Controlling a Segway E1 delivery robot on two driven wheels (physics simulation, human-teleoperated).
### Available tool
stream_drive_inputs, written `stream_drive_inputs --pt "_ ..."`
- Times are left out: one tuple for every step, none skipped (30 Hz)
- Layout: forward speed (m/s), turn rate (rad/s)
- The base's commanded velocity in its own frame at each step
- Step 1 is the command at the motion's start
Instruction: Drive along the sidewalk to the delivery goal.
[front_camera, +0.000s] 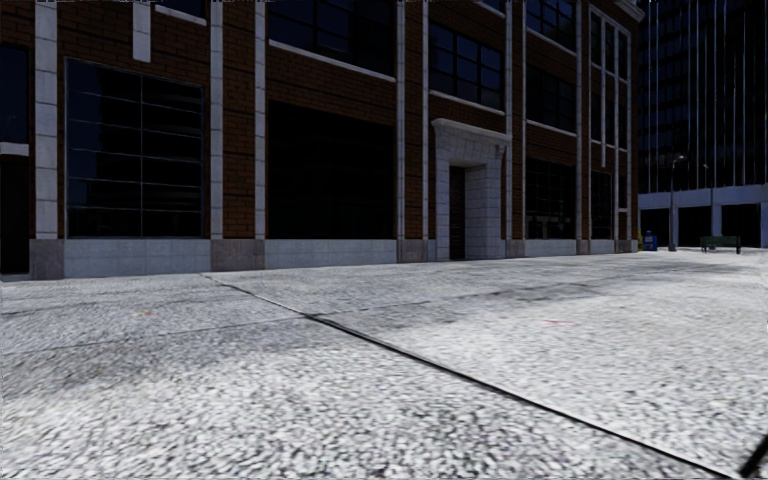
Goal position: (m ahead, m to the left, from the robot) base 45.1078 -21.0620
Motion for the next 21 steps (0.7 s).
stream_drive_inputs --pt "2.0 -0.39" --pt "2.0 -0.39" --pt "2.0 -0.39" --pt "2.0 -0.39" --pt "2.0 -0.39" --pt "2.0 -0.39" --pt "2.0 -0.39" --pt "2.0 -0.46" --pt "2.0 -0.46" --pt "2.0 -0.5" --pt "2.0 -0.52" --pt "2.0 -0.53" --pt "2.0 -0.55" --pt "2.0 -0.58" --pt "2.0 -0.59" --pt "2.0 -0.59" --pt "2.0 -0.59" --pt "2.0 -0.59" --pt "2.0 -0.59" --pt "2.0 -0.59" --pt "2.0 -0.59"
